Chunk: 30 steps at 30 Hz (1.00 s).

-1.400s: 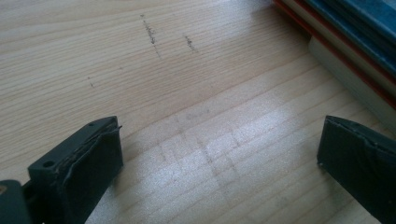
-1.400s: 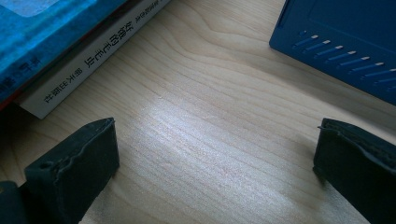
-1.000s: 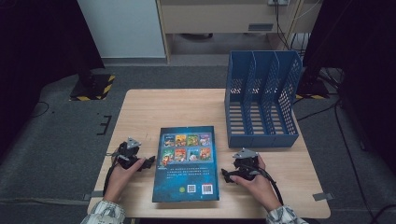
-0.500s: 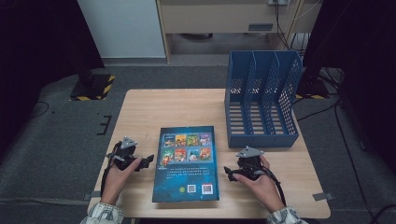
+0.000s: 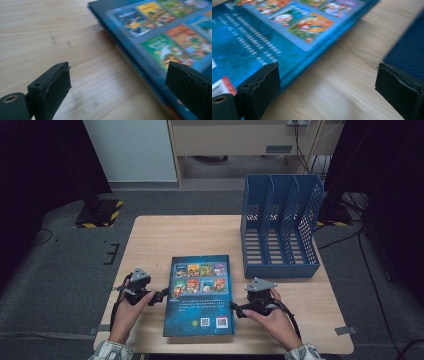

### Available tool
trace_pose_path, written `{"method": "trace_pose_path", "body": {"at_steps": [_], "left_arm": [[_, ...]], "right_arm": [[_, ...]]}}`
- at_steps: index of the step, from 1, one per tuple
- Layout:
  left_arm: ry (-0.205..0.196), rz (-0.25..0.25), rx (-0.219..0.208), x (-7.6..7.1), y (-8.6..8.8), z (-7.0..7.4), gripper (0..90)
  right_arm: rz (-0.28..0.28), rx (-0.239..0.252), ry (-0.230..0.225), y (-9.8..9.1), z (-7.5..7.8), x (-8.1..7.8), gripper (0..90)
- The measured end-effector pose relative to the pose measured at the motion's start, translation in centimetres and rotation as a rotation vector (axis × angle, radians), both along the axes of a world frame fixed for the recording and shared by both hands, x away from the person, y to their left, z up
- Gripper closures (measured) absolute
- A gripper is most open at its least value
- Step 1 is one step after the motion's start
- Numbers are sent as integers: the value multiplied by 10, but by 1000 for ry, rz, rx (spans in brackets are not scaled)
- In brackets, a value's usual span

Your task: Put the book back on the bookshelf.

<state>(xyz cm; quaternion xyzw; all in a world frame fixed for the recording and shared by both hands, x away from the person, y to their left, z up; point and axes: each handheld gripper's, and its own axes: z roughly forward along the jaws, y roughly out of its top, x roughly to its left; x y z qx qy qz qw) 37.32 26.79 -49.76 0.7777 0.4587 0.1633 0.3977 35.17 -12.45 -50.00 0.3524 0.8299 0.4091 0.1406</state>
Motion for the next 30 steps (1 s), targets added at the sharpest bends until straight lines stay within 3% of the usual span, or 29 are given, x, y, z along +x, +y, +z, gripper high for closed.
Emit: {"method": "trace_pose_path", "body": {"at_steps": [4,5,8,10,12,16,23,27,30], "left_arm": [[15,-41,-2,-4,-8,-1,52],[27,-74,20,-4,-16,-4,51],[30,-83,35,-3,-23,-6,17],[47,-94,-6,-1,-29,-9,18],[56,-111,-19,-1,-31,-11,18],[91,-150,-74,1,-38,-16,14],[108,-157,-93,4,-36,-18,0],[161,-172,-148,10,-34,-23,0],[166,-180,-152,12,-35,-23,0]], "right_arm": [[62,5,11,13,-1,-5,52],[74,10,20,16,-2,-5,50],[74,43,66,22,-5,-2,49],[70,65,96,24,-7,3,49],[79,78,114,28,-9,6,49],[77,85,127,34,-11,12,18],[74,106,156,34,-14,20,3],[94,148,195,36,-19,27,7],[91,141,203,38,-18,29,7]]}}
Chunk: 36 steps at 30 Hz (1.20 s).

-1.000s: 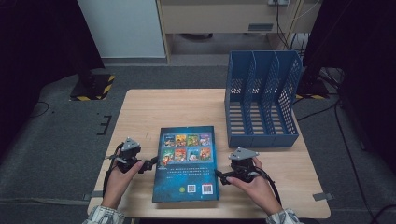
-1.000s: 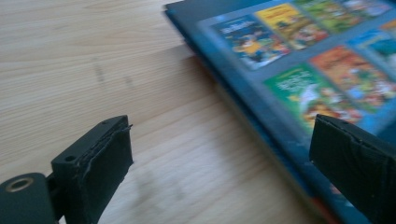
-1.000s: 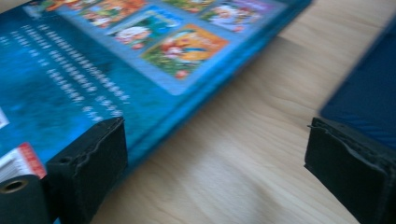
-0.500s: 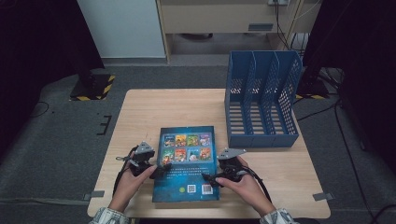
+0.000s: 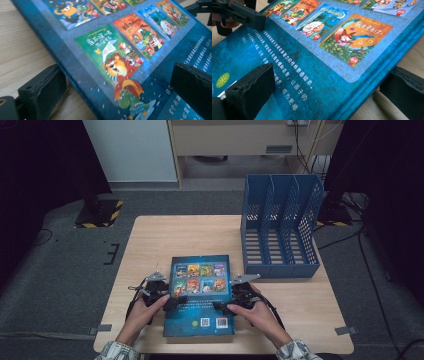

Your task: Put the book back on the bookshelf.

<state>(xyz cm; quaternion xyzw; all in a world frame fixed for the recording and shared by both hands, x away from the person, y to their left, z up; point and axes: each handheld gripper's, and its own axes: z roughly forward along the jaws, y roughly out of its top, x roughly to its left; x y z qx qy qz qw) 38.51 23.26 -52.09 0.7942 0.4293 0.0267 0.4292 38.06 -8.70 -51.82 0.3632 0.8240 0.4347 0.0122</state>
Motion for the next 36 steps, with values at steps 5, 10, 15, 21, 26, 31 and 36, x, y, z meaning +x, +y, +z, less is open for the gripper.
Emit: {"method": "trace_pose_path", "body": {"at_steps": [5,10,15,21,26,31,36], "left_arm": [[42,1,53,2,-4,8,5],[14,5,63,0,-2,14,33],[-90,42,55,-5,2,28,93],[-160,66,58,-10,4,41,157],[-168,77,52,-12,6,45,175],[-178,83,36,-14,9,52,212],[-190,94,48,-13,9,63,225]], "right_arm": [[-14,-29,7,3,4,-2,9],[-20,-55,-11,6,10,-4,25],[-20,-77,-84,8,25,-5,85],[-18,-87,-100,13,35,-4,108],[-13,-78,-83,11,41,0,178],[1,-122,-103,13,53,4,188],[3,-152,-137,18,68,8,202]]}}
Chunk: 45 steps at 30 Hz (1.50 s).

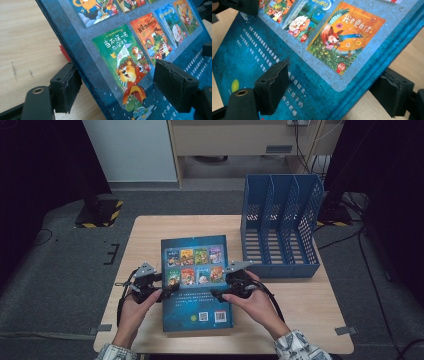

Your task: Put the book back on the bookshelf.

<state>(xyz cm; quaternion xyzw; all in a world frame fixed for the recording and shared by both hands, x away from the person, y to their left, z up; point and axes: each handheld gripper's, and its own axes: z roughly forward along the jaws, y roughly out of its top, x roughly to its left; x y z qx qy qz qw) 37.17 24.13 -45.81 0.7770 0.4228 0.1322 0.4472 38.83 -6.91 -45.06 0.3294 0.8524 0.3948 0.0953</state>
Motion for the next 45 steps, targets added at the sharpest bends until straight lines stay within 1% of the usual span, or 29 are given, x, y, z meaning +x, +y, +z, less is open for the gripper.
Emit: {"method": "trace_pose_path", "body": {"at_steps": [2,3,4,6,7,8,9,10,11,15,20,21,27,29,30,33,35,36,37,38,42,43,45], "left_arm": [[-7,11,7,2,-1,6,227],[-7,11,12,3,-1,9,236],[-2,7,18,6,-1,14,239],[-1,-1,39,9,-2,20,249],[-3,-4,50,11,-2,23,257],[-3,-4,50,11,-2,23,267],[-16,-8,71,14,-3,29,279],[-16,-8,71,14,-3,29,291],[-22,-7,84,18,-4,34,296],[-12,-9,85,24,-3,35,296],[-6,-9,83,26,-2,34,297],[-4,-10,77,27,-2,34,298],[-10,-10,72,27,-1,35,308],[-35,-7,74,26,0,35,306],[-36,-5,66,27,0,34,306],[-30,-4,66,28,2,34,306],[-30,-6,73,29,2,35,306],[-27,-8,84,30,1,36,306],[-29,-21,123,30,0,42,306],[-33,-26,135,31,0,44,307],[-41,-23,143,34,-1,50,317],[-43,-23,143,35,-1,51,318],[-50,-24,135,38,0,53,327]], "right_arm": [[1,-1,-6,0,3,2,208],[-4,4,-15,1,9,6,220],[-12,10,-18,1,12,7,223],[-21,12,-26,0,17,11,235],[-25,12,-32,0,19,12,239],[-30,10,-35,0,20,14,243],[-30,5,-38,0,21,15,247],[-34,1,-37,0,21,17,248],[-36,3,-35,0,22,18,249],[-32,-9,-40,2,25,21,250],[-32,-8,-37,2,24,23,250],[-30,-7,-35,2,24,24,251],[-32,-9,-33,3,25,24,251],[-38,-10,-39,4,26,25,250],[-44,-8,-42,5,26,26,250],[-48,-9,-42,6,27,28,247],[-47,-13,-44,8,27,30,246],[-52,-17,-44,9,28,30,244],[-55,-19,-47,9,29,31,242],[-56,-21,-53,10,30,31,242],[-64,-15,-69,11,33,33,248],[-70,-20,-81,12,36,35,248],[-72,-19,-85,13,38,38,250]]}}
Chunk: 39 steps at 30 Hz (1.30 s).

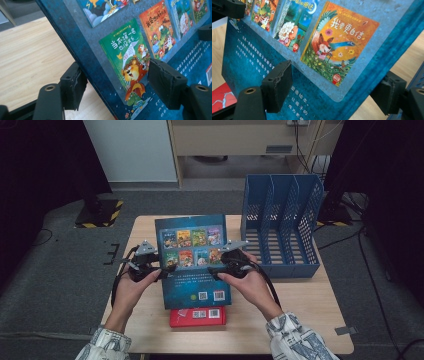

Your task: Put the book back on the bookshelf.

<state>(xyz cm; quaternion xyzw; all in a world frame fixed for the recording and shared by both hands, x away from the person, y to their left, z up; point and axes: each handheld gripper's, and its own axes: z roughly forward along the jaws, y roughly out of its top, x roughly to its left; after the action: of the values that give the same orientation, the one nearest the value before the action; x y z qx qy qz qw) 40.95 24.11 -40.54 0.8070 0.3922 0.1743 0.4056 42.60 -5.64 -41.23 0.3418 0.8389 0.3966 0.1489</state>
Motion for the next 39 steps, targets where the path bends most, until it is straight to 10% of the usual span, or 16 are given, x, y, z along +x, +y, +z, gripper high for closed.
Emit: {"method": "trace_pose_path", "body": {"at_steps": [39], "left_arm": [[-108,71,-96,25,9,35,397]], "right_arm": [[-24,0,-117,3,36,23,470]]}}
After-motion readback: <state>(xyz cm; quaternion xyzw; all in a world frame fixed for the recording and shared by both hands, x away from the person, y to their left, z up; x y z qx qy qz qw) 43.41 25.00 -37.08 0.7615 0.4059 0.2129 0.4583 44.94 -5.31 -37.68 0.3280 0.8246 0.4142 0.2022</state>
